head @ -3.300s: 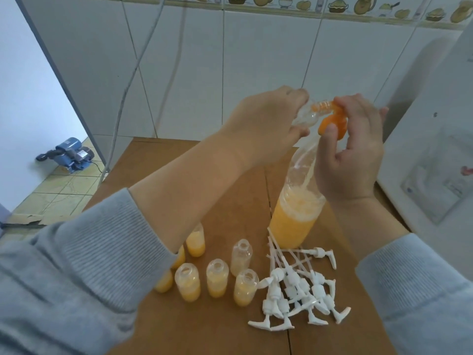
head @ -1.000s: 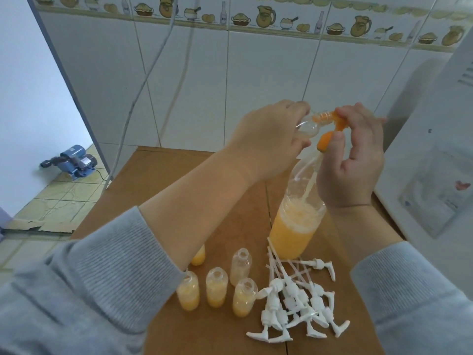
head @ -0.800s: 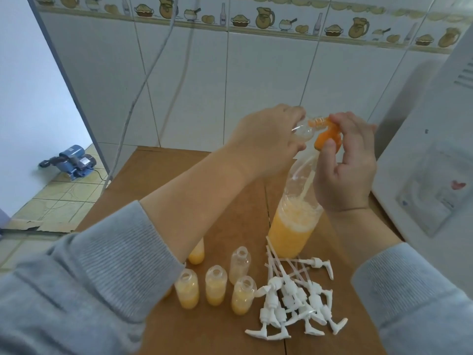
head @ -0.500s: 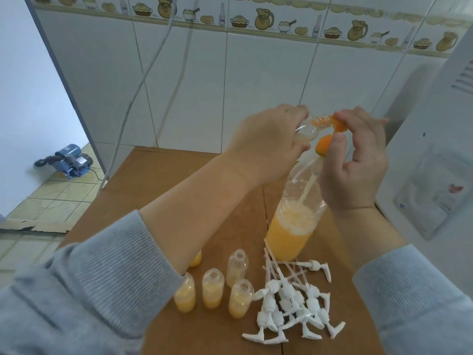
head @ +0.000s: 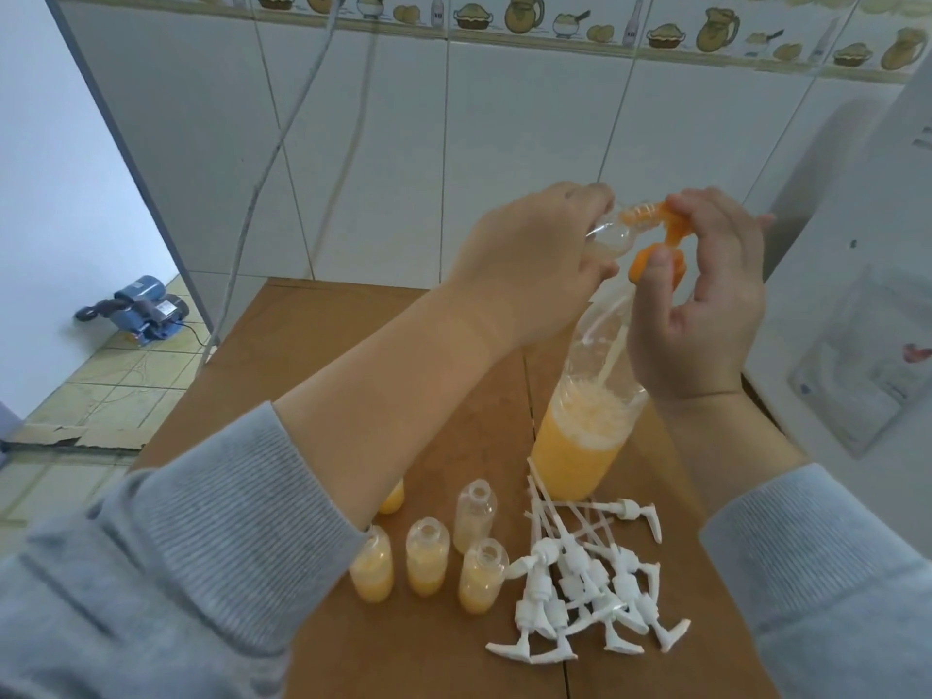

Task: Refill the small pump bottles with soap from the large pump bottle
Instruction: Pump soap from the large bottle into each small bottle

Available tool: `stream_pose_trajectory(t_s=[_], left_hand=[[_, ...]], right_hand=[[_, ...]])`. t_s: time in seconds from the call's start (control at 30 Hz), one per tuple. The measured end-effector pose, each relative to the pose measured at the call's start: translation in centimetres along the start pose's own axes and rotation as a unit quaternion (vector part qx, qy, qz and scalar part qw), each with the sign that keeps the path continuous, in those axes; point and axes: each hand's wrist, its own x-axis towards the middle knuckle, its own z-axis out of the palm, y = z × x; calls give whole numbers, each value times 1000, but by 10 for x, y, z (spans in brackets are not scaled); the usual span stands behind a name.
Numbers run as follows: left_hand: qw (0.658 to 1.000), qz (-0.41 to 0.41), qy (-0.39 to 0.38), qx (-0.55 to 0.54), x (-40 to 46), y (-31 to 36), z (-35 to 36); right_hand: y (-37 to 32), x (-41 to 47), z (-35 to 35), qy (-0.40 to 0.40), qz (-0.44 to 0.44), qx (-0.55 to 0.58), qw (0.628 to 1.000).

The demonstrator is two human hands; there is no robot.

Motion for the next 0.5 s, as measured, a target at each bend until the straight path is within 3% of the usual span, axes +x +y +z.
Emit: stream_pose_trajectory(t_s=[0.23, 0.5], left_hand=[[1000, 1, -21, 2, 0, -3, -3], [1000, 12, 8, 12, 0, -1, -2]], right_hand=[[-3, -6, -4, -41, 3, -16, 999], [-2, -3, 1, 18, 9, 0, 1000]])
